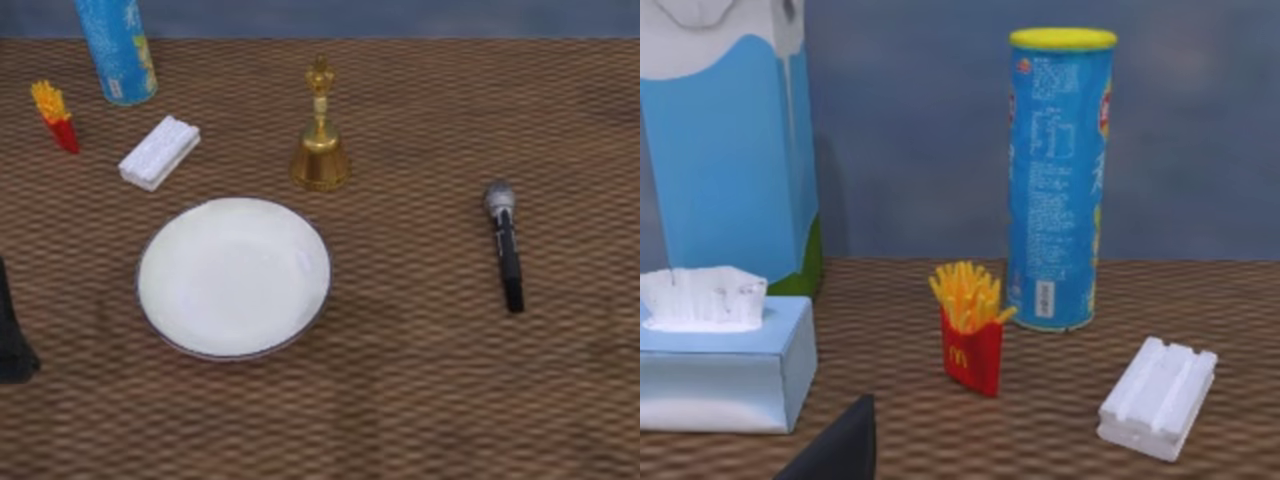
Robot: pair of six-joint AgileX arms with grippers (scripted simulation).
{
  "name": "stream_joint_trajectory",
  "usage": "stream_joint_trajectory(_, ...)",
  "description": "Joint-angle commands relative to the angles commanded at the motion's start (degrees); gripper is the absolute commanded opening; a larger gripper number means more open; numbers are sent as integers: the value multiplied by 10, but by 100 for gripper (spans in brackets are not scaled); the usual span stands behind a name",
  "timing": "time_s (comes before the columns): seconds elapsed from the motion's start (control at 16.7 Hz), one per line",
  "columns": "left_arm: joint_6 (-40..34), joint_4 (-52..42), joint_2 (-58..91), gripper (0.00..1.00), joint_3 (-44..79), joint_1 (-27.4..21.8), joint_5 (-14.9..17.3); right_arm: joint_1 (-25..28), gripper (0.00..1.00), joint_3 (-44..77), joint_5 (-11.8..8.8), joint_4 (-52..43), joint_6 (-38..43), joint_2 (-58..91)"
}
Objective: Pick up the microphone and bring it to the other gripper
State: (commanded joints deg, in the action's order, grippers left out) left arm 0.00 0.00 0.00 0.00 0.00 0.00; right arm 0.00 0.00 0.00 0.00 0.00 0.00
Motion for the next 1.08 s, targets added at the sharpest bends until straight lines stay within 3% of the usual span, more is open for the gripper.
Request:
stream_joint_trajectory(0.24,0,0,0,100,0,0,0,5,100,16,-1,-14,4,18)
stream_joint_trajectory(0.48,0,0,0,100,0,0,0,31,100,109,0,-89,26,126)
stream_joint_trajectory(1.08,0,0,0,100,0,0,0,128,100,550,8,-364,137,695)
